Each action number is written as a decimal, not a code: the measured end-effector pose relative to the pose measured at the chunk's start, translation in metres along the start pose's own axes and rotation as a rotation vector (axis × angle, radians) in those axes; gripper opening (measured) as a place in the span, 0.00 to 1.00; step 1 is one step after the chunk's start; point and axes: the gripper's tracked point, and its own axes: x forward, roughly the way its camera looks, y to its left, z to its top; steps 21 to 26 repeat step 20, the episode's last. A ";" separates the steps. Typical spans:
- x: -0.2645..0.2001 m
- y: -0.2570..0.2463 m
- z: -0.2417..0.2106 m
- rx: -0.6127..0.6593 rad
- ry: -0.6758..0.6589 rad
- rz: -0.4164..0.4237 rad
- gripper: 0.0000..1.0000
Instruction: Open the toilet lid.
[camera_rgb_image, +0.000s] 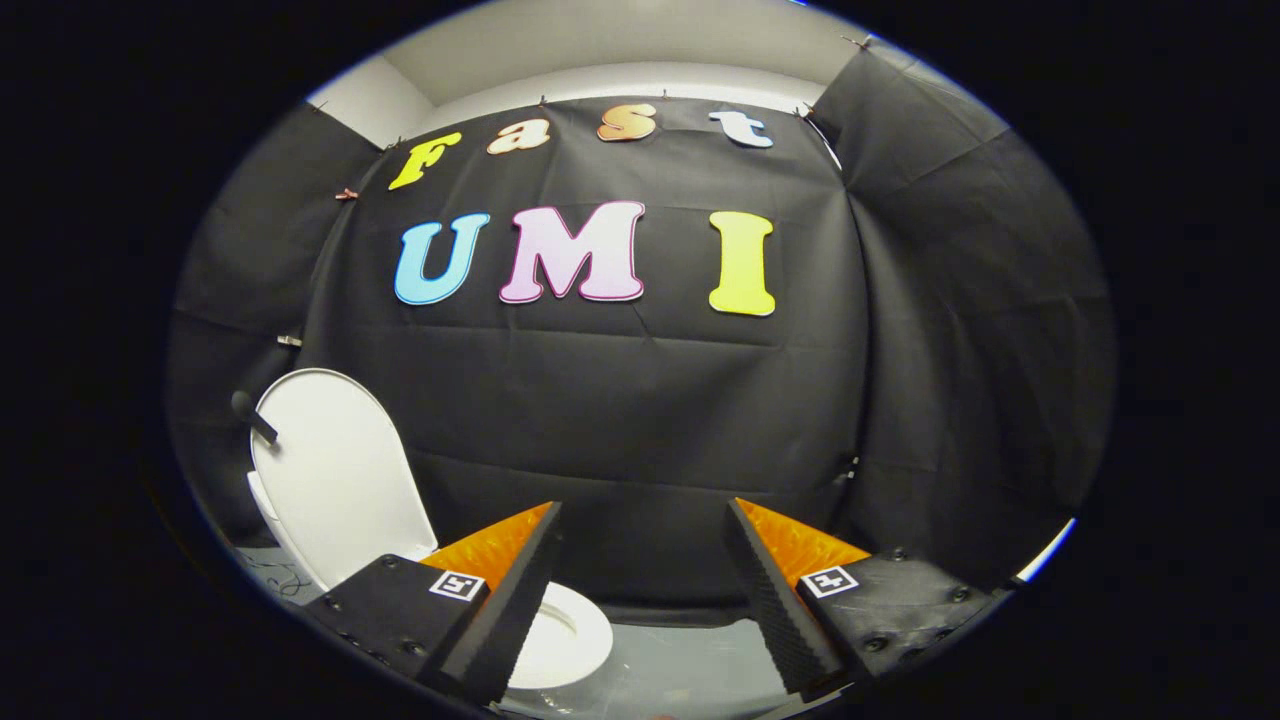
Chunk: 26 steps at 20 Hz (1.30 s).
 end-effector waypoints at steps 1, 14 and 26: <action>0.001 0.001 -0.001 0.002 0.005 0.005 0.99; 0.005 0.013 -0.022 0.021 0.072 0.053 0.98; 0.006 0.011 -0.028 0.027 0.092 0.054 0.99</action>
